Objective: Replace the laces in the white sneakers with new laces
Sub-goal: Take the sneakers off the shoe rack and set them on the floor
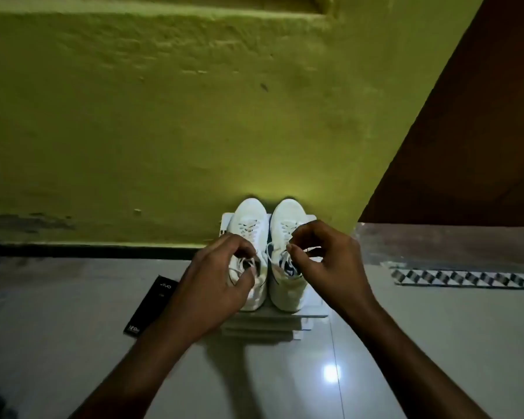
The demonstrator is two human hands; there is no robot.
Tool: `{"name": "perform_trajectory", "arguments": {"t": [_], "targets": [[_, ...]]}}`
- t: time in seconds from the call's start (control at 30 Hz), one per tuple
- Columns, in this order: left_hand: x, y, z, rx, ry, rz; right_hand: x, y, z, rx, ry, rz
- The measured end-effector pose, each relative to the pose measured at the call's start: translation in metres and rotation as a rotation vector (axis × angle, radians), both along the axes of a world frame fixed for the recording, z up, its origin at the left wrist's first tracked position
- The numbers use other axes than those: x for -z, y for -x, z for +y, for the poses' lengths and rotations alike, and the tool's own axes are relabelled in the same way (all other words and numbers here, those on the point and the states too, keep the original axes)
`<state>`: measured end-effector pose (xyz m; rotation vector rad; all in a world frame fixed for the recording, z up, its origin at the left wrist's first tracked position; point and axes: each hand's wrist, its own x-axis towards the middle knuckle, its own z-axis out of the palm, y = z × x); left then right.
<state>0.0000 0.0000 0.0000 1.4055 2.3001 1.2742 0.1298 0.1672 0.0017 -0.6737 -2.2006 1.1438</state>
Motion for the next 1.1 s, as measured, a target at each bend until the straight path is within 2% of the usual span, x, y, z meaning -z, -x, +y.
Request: {"name": "perform_trajectory", "arguments": {"t": [0.03,0.13,0.2,0.33,0.43,0.53,0.63,0.77,1.0,1.1], "targets": [[0.014,0.004,-0.001,0.023,0.042,0.057,0.013,0.0,0.004,-0.044,-0.057,-0.029],[0.048,0.017,-0.001,0.095,0.195,0.403,0.048,-0.002,0.015,-0.146,-0.248,-0.173],[0.068,0.021,0.002,0.207,0.218,0.619,0.07,-0.005,0.017,-0.207,-0.369,-0.194],[0.095,0.029,0.003,0.249,0.249,0.816,0.093,-0.015,0.02,-0.321,-0.552,-0.37],[0.109,0.032,0.001,0.247,0.25,0.785,0.095,-0.019,0.02,-0.383,-0.635,-0.475],[0.111,0.032,-0.001,0.186,0.22,0.704,0.094,-0.016,0.015,-0.292,-0.624,-0.494],[0.107,0.021,-0.014,0.153,0.207,0.737,0.092,-0.022,0.003,-0.222,-0.578,-0.497],[0.101,-0.003,-0.042,0.168,0.173,0.782,0.087,-0.043,-0.026,-0.22,-0.553,-0.425],[0.09,-0.057,-0.108,0.226,0.192,0.709,0.071,-0.122,-0.086,-0.273,-0.506,-0.296],[0.082,-0.088,-0.138,0.278,0.143,0.71,0.065,-0.156,-0.113,-0.331,-0.482,-0.279]]}}
